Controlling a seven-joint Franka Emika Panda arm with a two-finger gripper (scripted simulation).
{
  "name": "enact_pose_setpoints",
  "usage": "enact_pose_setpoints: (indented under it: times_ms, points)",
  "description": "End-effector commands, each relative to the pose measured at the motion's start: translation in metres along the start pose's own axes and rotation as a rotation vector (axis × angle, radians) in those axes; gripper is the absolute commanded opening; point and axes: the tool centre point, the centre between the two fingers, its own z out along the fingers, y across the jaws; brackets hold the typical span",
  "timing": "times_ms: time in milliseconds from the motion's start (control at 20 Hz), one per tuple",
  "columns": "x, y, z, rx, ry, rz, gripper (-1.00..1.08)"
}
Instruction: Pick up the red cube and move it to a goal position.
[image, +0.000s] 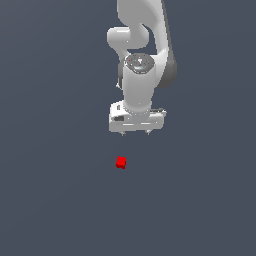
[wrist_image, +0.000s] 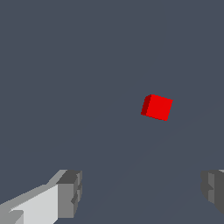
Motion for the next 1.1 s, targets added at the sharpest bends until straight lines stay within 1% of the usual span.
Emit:
enact_pose_setpoints:
  times_ms: [0, 250, 500, 700, 1050]
  points:
    - [0.0, 0.0, 0.0, 0.0, 0.0, 0.0, 1.0]
    - [0.002, 0.002, 0.007, -0.001, 0.0, 0.011, 1.0]
    - [0.01, 0.01, 0.027, -0.002, 0.001, 0.044, 1.0]
    - [0.018, 0.02, 0.051, -0.004, 0.003, 0.086, 1.0]
    - [0.037, 0.043, 0.107, -0.006, 0.006, 0.181, 1.0]
